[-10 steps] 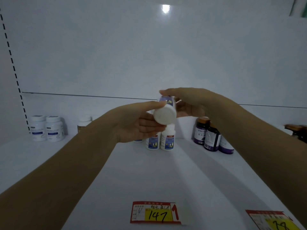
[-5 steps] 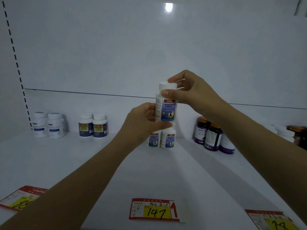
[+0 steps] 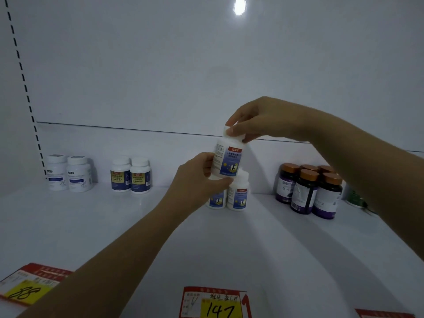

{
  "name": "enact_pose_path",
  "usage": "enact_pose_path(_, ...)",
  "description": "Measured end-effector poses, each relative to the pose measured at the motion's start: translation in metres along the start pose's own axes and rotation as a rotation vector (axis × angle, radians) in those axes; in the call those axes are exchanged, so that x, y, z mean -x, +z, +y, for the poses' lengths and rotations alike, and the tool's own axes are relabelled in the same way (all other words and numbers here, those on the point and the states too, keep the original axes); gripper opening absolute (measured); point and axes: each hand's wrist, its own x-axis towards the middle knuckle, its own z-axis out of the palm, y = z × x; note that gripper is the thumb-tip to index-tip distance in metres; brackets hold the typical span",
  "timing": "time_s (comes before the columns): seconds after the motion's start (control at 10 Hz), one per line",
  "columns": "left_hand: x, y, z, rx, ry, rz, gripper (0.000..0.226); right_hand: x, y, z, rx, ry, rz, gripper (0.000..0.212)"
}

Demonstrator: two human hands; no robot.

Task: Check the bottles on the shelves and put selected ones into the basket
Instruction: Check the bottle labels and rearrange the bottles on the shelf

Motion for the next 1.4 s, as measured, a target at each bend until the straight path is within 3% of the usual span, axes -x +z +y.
enact_pose_path(0.1,0.000,0.003,-0.009,-0.226,-0.052,0.031,0.046,-0.022,0.001,-0.002,0.051,0.004,0.039,0.026)
enact_pose_path(0.2,0.007,0.010,-0.021,-0.492,-0.175,-0.144,0.048,-0.048,0.007,0.001,0.132,0.013,0.160,0.029)
enact_pose_path(0.3,0.014,0.022,-0.035,-0.812,-0.316,-0.418,0.066,-0.071,0.021,0.009,0.305,-0.001,0.271,0.034)
enact_pose_path(0.4,0.020,0.031,-0.051,-0.933,-0.355,-0.456,0.084,-0.086,0.040,0.023,0.370,-0.001,0.284,0.033)
enact_pose_path(0.5,0.024,0.033,-0.061,-0.940,-0.322,-0.449,0.085,-0.093,0.058,0.040,0.380,0.015,0.232,0.030)
enact_pose_path(0.8,0.025,0.035,-0.065,-0.979,-0.313,-0.446,0.083,-0.088,0.080,0.058,0.345,-0.004,0.296,0.022)
enact_pose_path(1.0,0.026,0.035,-0.062,-0.991,-0.306,-0.449,0.082,-0.082,0.100,0.079,0.315,0.080,0.223,0.022)
enact_pose_path(1.2,0.026,0.035,-0.062,-0.990,-0.306,-0.459,0.083,-0.083,0.098,0.074,0.399,0.123,0.192,0.033)
enact_pose_path(1.3,0.027,0.034,-0.062,-0.990,-0.303,-0.465,0.082,-0.087,0.082,0.074,0.421,0.136,0.259,0.028)
enact_pose_path(1.4,0.026,0.034,-0.061,-0.988,-0.309,-0.472,0.082,-0.088,0.068,0.073,0.549,0.275,0.142,0.032)
